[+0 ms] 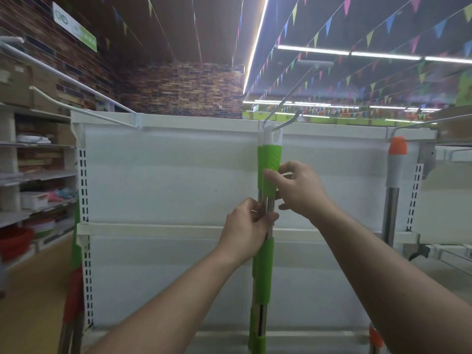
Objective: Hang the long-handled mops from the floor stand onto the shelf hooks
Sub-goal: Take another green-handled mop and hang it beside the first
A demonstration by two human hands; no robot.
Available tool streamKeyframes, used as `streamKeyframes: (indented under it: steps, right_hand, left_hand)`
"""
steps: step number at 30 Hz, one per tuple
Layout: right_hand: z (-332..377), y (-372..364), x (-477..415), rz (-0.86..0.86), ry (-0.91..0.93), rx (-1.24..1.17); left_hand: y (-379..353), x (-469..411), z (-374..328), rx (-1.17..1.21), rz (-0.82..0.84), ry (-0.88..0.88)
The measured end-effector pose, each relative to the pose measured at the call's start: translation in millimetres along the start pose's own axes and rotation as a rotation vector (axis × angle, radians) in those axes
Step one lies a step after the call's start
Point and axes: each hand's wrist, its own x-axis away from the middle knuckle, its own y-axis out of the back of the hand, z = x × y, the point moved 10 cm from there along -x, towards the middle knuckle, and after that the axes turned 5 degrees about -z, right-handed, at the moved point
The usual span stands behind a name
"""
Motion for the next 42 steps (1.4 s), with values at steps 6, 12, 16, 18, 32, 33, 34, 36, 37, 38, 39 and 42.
streamKeyframes:
  steps: [6,12,16,18,32,33,34,36,37,38,39,42]
  right_hand:
    - [-1.5,-7.7,-8.2,-0.027,0.014,0.069]
    - [-2.5,-12.3,-13.8,-0.023,0.024,0.155]
    - [-6.0,-14.5,-17.1,-0.011,0.015,0.163]
    - [-9.2,-16.1,-16.6,-0.016,0.008,0.149]
    - [-42.5,-27.3,16.1,0.030,-0.061,0.226]
    - [-51.4,-30.4,22.1,0.067,-0.089,0.250]
    - [-62.4,-34.0,29.1,0.108,-0.124,0.280]
    - [-87.0,-39.3,45.1,0.178,-0.194,0.331]
    - [-99.0,-40.3,53.8,0.200,-0.221,0.338]
    - [-110.2,-40.3,62.7,0.217,-0.243,0.332]
    - [-120.6,-39.7,72.4,0.231,-0.264,0.318]
    - [-150.9,-37.5,104.5,0.279,-0.369,0.239]
  left_hand:
    - [-3.1,-14.9,11.2,-0.038,-0.030,0.006]
    - [-4.6,-22.6,16.9,-0.061,-0.060,0.000]
    - [-2.4,-22.6,15.0,-0.119,-0.097,-0.023]
    - [0.5,-20.8,12.9,-0.162,-0.118,-0.042]
    - [4.1,17.7,19.9,-0.407,-0.122,0.007]
    - [4.2,21.6,20.6,-0.432,-0.128,0.010]
    - [4.0,25.1,21.7,-0.460,-0.134,0.009]
    - [2.2,32.8,26.6,-0.505,-0.145,0.003]
    - [0.9,37.4,30.3,-0.510,-0.151,0.000]
    - [-0.2,43.2,35.0,-0.498,-0.161,0.000]
    - [-0.8,49.8,40.6,-0.471,-0.172,0.007]
    - [-4.5,72.4,65.2,-0.424,-0.169,0.053]
